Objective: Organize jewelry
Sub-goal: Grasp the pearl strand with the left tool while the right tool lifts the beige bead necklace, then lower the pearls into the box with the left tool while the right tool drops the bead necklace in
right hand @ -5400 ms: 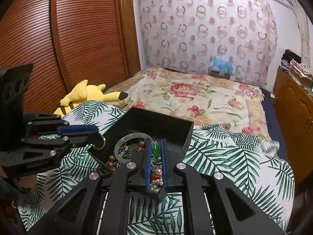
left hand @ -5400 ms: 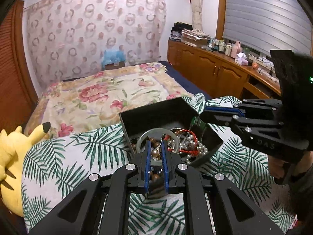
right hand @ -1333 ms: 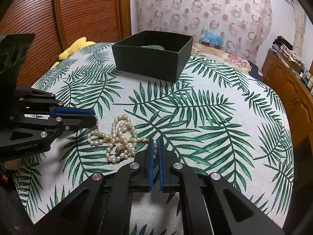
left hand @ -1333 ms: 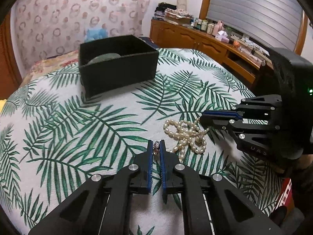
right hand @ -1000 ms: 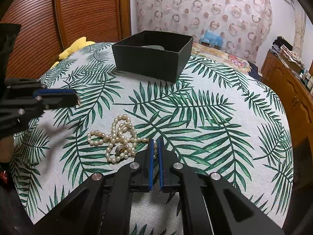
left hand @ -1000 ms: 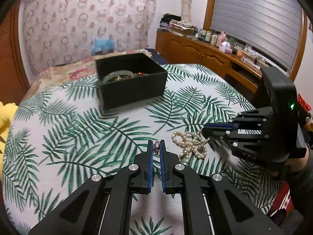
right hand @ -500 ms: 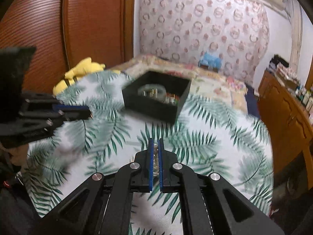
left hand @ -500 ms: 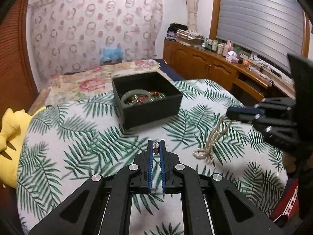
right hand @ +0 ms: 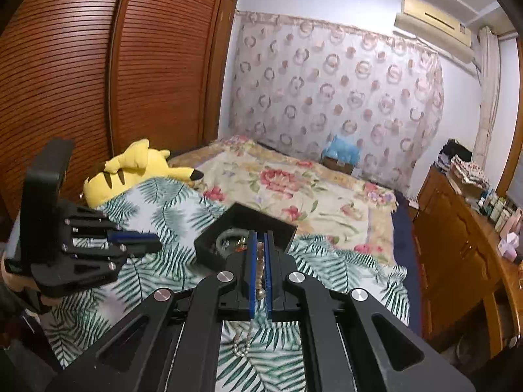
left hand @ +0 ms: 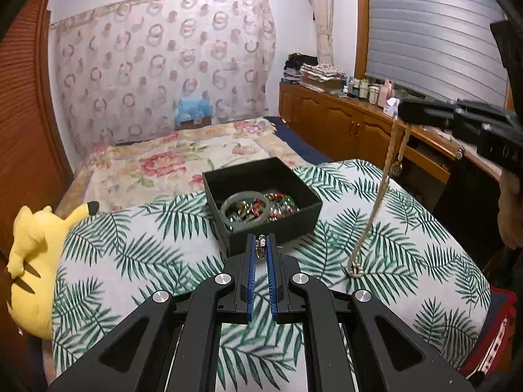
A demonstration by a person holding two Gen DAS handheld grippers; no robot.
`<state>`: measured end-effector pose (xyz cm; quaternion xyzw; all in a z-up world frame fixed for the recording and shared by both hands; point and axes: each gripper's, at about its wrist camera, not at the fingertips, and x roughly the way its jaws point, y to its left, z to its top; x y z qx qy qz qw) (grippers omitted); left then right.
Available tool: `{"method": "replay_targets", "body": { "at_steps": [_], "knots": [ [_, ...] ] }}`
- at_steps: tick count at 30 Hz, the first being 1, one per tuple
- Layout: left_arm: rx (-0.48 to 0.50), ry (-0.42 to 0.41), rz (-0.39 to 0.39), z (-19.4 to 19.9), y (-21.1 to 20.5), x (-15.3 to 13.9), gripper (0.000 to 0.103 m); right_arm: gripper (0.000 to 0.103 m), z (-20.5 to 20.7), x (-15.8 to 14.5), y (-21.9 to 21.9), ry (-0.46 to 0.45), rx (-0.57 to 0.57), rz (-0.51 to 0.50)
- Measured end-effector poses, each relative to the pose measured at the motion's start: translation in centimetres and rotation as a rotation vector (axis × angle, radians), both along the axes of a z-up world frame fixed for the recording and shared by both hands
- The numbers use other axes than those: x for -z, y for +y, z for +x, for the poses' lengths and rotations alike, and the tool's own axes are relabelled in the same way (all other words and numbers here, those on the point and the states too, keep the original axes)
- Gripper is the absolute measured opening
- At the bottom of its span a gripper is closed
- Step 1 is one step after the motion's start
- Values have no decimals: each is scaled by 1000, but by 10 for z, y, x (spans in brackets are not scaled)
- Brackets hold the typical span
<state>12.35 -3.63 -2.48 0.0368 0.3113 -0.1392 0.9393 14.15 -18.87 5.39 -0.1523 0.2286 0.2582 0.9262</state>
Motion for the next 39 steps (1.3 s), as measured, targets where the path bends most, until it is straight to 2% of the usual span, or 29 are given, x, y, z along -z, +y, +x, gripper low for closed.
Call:
{"method": "replay_targets", "body": {
  "at_steps": [11, 19, 25, 34, 39],
  "knots": [
    [-27, 13, -11, 20, 5, 2, 6, 5, 38, -57, 12, -81, -1, 48],
    [-33, 20, -4, 30, 1, 4, 6, 5, 71, -70, 26, -100, 26, 48],
    [-38, 29, 2, 40, -1, 7, 6, 5, 96, -42, 35, -31, 43, 29],
    [-46, 58, 17, 50, -5, 21, 6, 5, 122, 38, 38, 152, 69, 44],
    [-59, 67, 32, 66, -10, 23, 6, 7, 124, 64, 29, 206, 79, 54]
  ]
}}
